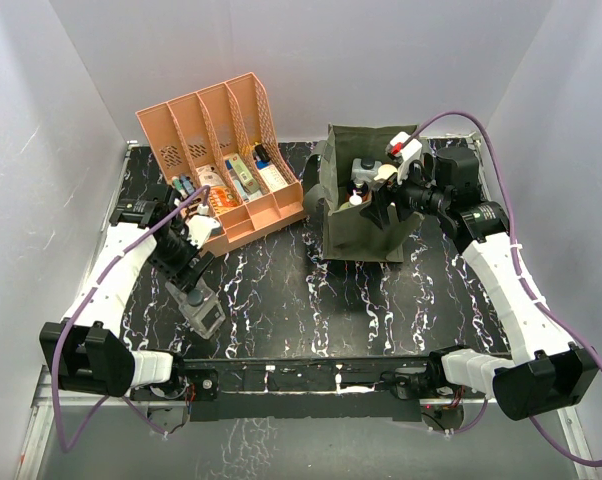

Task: Place the personal care products into the canvas bag
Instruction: Pick up the care product from the center of the board.

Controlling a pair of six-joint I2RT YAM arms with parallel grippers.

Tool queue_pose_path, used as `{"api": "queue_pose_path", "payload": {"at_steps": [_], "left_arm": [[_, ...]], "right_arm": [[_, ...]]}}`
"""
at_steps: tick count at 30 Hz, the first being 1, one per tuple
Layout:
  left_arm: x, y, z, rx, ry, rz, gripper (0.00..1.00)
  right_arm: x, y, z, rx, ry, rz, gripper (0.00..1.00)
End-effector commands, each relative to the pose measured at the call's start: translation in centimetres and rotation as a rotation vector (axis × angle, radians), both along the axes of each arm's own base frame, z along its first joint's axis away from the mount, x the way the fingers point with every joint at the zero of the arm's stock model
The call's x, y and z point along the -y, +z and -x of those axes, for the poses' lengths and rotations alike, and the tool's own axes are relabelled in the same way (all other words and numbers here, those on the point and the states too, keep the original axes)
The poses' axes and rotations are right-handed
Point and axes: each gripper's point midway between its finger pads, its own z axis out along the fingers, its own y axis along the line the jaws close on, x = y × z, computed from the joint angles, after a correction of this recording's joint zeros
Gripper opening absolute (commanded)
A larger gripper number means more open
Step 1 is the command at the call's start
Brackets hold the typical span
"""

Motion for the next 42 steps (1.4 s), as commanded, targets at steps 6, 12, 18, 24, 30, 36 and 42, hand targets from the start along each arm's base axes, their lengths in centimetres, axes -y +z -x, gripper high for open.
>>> {"api": "queue_pose_path", "payload": {"at_steps": [6,12,18,24,30,36,42], "left_arm": [[-0.3,-0.4,1.3,-0.029,-0.007,-0.002,0.68],[-0.3,-0.8,1.4,-0.035,-0.013,-0.006,0.64],[-0.4,-1.0,1.4,-0.047,-0.008,-0.013,0.58],[-0.1,-0.8,1.1,-0.021,0.004,0.005,0.43],[0.2,1.4,-0.6,0.055,0.02,0.019,0.18],[0.6,5.6,-3.6,0.211,0.021,0.041,0.0],[3.0,11.2,-6.1,0.394,-0.052,0.178,0.0]], "right_arm": [[-0.7,2.2,-0.7,0.071,0.018,-0.037,0.82],[-0.6,2.3,-0.7,0.072,0.013,-0.035,0.82],[-0.6,1.9,-0.6,0.066,0.013,-0.035,0.82],[-0.6,1.6,-0.7,0.065,0.01,-0.035,0.82],[-0.7,1.1,-0.5,0.052,0.014,-0.041,0.82],[-0.7,1.1,-0.6,0.053,0.016,-0.04,0.82],[-0.9,2.0,0.2,0.109,0.08,-0.005,0.84]]}}
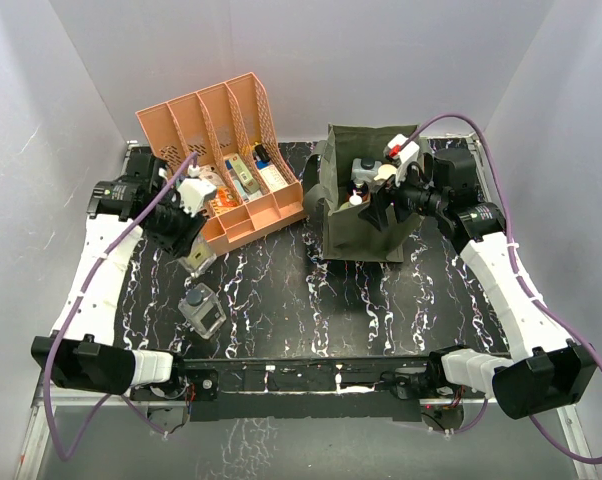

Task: Place the personal care products into the canvas bag
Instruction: Pick up the care product from the center of the board, then place the care product in the canvas bag.

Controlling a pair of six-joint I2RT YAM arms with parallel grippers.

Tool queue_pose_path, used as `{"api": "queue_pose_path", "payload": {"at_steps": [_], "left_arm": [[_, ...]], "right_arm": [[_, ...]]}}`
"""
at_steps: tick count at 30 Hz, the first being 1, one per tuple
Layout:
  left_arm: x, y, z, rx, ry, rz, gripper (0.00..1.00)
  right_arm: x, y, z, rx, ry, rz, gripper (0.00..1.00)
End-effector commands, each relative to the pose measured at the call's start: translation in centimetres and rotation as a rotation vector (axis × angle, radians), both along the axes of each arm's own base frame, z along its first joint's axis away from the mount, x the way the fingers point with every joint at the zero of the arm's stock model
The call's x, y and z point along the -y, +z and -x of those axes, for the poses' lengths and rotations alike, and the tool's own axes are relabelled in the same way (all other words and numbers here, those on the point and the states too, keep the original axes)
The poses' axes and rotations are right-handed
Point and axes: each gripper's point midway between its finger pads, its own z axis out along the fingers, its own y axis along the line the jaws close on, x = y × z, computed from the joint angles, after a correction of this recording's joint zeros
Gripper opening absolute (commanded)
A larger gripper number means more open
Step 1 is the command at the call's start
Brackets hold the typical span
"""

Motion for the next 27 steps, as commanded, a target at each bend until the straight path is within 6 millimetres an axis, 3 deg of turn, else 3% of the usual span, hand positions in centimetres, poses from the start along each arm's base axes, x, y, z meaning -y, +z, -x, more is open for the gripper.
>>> {"api": "queue_pose_path", "payload": {"at_steps": [1,6,10,11,17,23,27], "left_arm": [[2.4,5.5,-2.0,0.183,-0.068,0.136,0.0],[5.4,9.8,-5.3,0.251,-0.103,0.282,0.0],[7.5,14.7,-7.9,0.349,-0.128,0.397,0.0],[7.8,16.7,-8.6,0.402,-0.134,0.419,0.0],[10.7,22.3,-12.7,0.543,-0.172,0.545,0.0],[18.4,24.4,-13.2,0.62,-0.331,0.593,0.0],[21.2,27.2,-13.5,0.683,-0.373,0.722,0.0]], "right_arm": [[-0.6,3.0,0.4,0.133,0.079,0.013,0.84],[-0.1,3.2,0.9,0.138,0.116,0.083,0.85],[0.5,3.1,1.3,0.151,0.115,0.124,0.85],[0.7,3.0,1.2,0.156,0.102,0.132,0.86],[1.6,1.3,0.1,0.11,0.064,0.192,0.84],[2.2,0.3,0.3,0.101,0.069,0.247,0.68],[2.6,0.2,0.4,0.094,0.07,0.274,0.51]]}}
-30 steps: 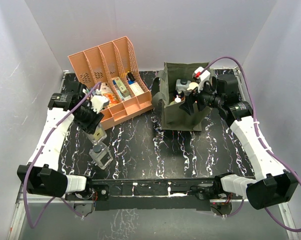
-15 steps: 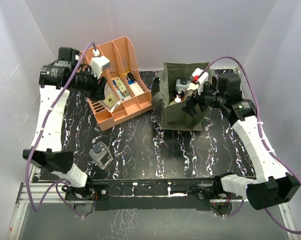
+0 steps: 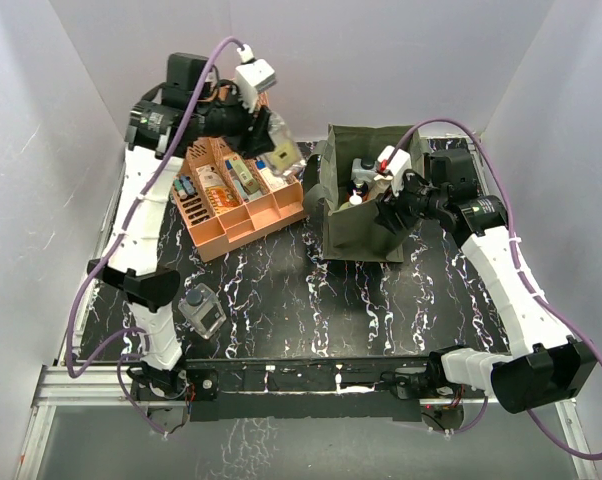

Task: Place the personal care products into the canvas bag
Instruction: Place the care product in the canvas bag.

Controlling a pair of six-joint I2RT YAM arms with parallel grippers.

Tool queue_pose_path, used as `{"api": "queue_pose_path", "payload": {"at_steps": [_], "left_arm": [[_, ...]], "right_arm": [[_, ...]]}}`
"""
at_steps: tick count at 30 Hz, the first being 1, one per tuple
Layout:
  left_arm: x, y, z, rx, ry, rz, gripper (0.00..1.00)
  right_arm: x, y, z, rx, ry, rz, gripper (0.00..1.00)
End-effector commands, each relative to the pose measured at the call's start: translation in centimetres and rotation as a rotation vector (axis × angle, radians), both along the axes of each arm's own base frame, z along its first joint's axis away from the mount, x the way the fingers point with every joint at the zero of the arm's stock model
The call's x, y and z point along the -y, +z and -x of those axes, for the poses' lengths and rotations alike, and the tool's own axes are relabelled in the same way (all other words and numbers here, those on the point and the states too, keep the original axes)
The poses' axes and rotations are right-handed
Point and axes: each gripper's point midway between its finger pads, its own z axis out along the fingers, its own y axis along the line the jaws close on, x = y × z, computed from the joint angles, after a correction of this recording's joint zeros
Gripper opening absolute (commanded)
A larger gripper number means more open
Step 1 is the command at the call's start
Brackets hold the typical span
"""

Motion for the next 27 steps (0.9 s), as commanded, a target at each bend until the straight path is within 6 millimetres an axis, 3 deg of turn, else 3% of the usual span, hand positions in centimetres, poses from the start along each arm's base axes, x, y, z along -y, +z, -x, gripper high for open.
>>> {"api": "queue_pose_path", "payload": {"at_steps": [1,5,8,11,19,23,27], "left_arm": [[3.7,9.3,1.0,0.242,-0.105,0.253,0.0],[5.7,11.8,1.0,0.306,-0.137,0.365,0.0],[7.2,12.9,1.5,0.32,-0.167,0.395,0.0],[8.5,12.8,2.0,0.321,-0.2,0.4,0.0],[13.6,11.8,4.5,0.228,-0.33,0.465,0.0],[16.6,9.4,6.7,0.149,-0.415,0.452,0.0],[18.3,7.1,7.4,0.08,-0.444,0.434,0.0]], "right_arm": [[0.3,2.0,-0.2,0.064,0.011,0.034,0.47],[0.4,1.2,0.6,0.018,0.022,0.041,0.24],[0.4,0.4,1.5,-0.017,0.018,0.035,0.17],[0.3,0.1,2.3,-0.025,0.018,0.018,0.12],[0.0,-1.6,4.2,-0.085,0.021,-0.019,0.08],[0.1,-2.3,5.3,-0.1,0.001,-0.042,0.08],[0.2,-2.7,6.8,-0.114,-0.01,-0.065,0.08]]}}
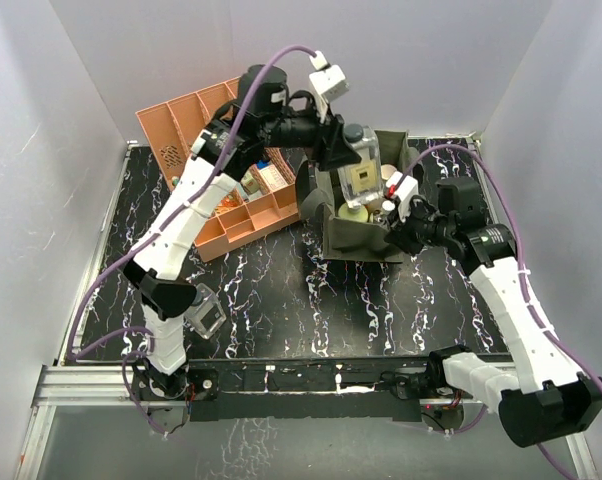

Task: Place the personal care products into the canvas bag
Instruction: Place the care product in the canvas bag.

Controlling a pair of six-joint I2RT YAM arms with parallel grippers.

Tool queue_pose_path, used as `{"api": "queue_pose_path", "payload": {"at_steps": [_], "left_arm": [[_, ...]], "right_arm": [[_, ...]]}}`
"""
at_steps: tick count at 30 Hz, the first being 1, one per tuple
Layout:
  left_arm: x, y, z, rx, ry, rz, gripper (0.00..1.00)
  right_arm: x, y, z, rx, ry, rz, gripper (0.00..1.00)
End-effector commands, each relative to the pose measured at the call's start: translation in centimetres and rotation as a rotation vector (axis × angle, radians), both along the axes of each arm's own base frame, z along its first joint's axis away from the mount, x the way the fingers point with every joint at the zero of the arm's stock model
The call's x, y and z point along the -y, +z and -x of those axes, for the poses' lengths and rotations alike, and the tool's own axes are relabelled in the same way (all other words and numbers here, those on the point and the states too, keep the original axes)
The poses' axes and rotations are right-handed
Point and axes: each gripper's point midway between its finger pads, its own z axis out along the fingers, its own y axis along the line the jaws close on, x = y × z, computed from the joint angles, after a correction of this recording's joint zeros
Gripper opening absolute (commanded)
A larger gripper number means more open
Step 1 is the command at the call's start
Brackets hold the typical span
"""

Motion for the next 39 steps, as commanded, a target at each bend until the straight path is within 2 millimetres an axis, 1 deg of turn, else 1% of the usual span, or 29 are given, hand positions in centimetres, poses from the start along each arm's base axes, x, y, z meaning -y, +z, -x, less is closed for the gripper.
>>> {"api": "queue_pose_path", "payload": {"at_steps": [1,3,6,11,16,22,26,30,39], "left_arm": [[2.0,2.9,2.1,0.07,-0.096,0.102,0.0],[2.9,2.0,2.3,0.063,-0.121,0.092,0.0],[4.2,0.8,2.3,0.051,-0.165,0.087,0.0],[5.6,-1.3,1.5,0.034,-0.204,0.068,0.0],[6.3,-2.6,1.8,0.029,-0.254,0.053,0.0],[6.6,-4.5,2.2,-0.003,-0.294,0.03,0.0],[7.0,-5.5,2.0,-0.007,-0.309,0.02,0.0],[7.6,-5.8,2.3,-0.024,-0.337,0.034,0.0],[7.9,-6.6,2.8,-0.061,-0.374,0.044,0.0]], "right_arm": [[-0.3,-0.6,2.3,-0.039,-0.012,-0.049,0.08],[0.0,-0.9,2.6,-0.024,-0.026,-0.05,0.08],[0.3,-0.7,2.5,0.001,-0.041,-0.043,0.08],[0.5,-0.2,2.8,0.035,-0.033,-0.036,0.08],[0.5,0.1,2.8,0.062,-0.023,-0.03,0.08],[0.5,0.3,2.2,0.073,-0.014,-0.019,0.08],[0.2,1.3,1.7,0.098,-0.005,-0.026,0.08],[0.2,2.6,1.1,0.125,-0.012,-0.034,0.08],[-0.2,6.9,-0.5,0.228,-0.026,-0.071,0.08]]}}
